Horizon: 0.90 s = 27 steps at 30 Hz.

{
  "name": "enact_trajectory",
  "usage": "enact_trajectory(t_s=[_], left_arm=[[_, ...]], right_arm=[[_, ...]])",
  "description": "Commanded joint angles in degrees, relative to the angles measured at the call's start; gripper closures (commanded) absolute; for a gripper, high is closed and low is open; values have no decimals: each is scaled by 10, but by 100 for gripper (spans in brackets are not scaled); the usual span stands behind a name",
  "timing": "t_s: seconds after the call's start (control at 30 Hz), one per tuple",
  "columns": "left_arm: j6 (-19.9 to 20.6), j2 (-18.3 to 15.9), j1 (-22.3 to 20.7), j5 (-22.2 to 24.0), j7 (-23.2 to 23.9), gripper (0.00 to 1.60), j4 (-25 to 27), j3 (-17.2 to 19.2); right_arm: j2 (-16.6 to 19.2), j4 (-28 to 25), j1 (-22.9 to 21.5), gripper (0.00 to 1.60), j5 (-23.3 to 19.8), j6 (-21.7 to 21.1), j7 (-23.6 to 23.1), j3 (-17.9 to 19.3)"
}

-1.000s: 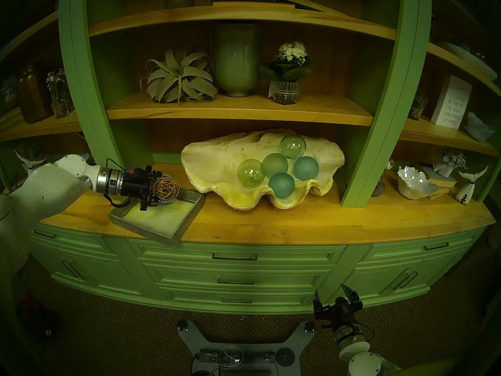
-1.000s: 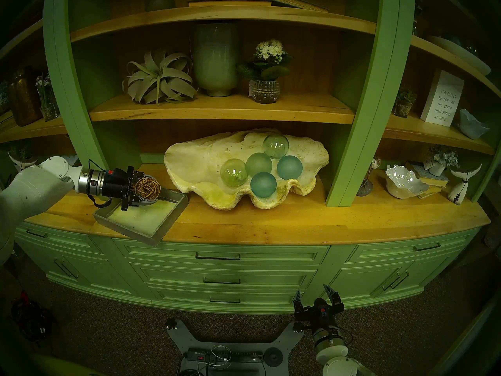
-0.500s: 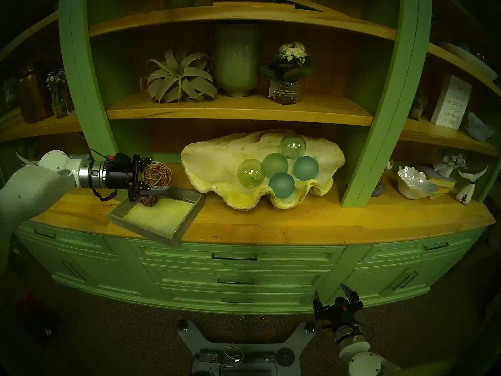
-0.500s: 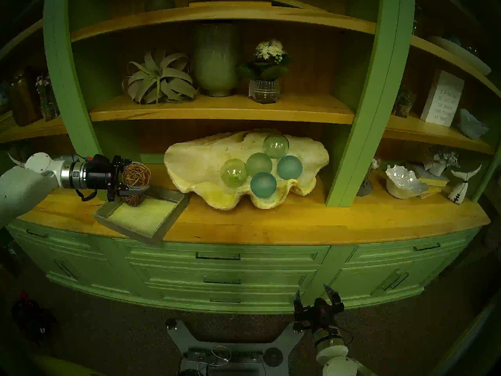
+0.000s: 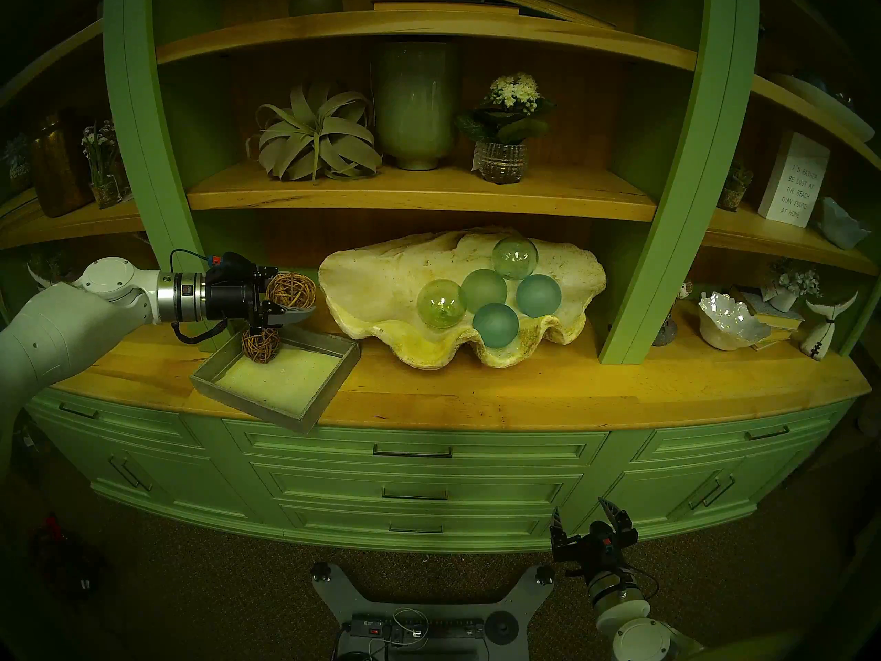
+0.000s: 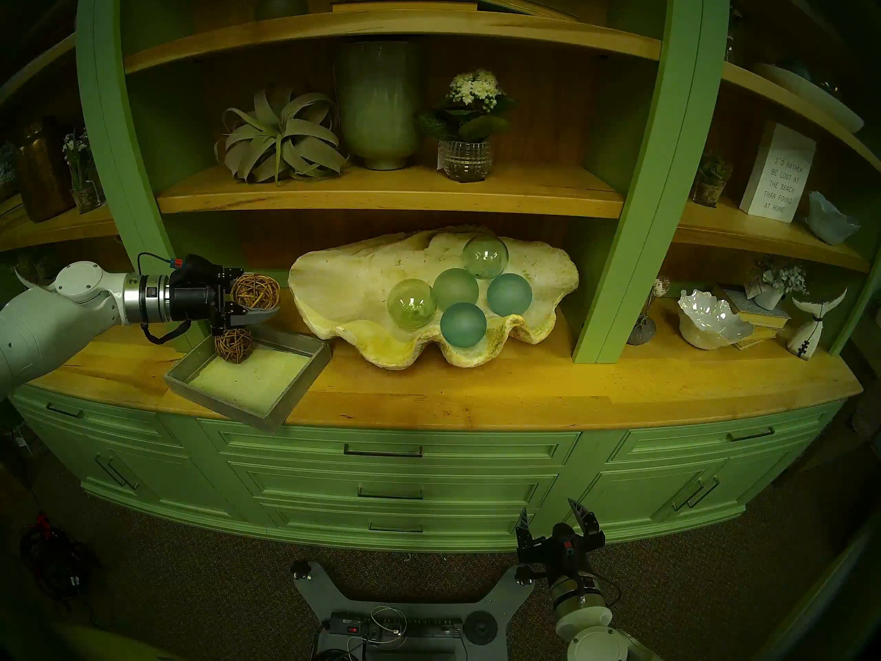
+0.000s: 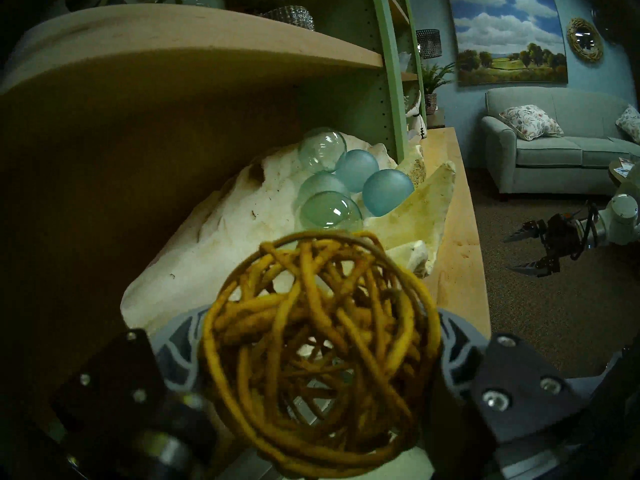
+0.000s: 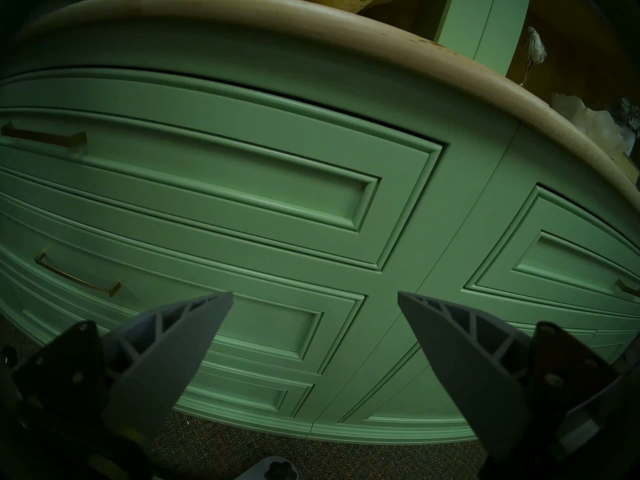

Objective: Put wooden balls into bowl

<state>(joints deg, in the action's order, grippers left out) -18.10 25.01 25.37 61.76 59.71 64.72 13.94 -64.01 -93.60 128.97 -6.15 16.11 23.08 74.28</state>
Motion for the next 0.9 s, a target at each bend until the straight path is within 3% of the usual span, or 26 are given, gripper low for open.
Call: enact_trajectory(t_s=[0.0, 0.4, 0.87], left_arm=[[7, 16, -35, -20, -29, 160, 47, 16], [63, 53, -60, -80, -99, 160, 73, 23], [123, 103, -61, -91, -137, 160, 53, 26]], right_arm=[[1, -15, 0, 0, 0, 3, 1, 2], [1, -15, 0, 0, 0, 3, 1, 2], [1, -16, 1, 0, 0, 3, 1, 2]])
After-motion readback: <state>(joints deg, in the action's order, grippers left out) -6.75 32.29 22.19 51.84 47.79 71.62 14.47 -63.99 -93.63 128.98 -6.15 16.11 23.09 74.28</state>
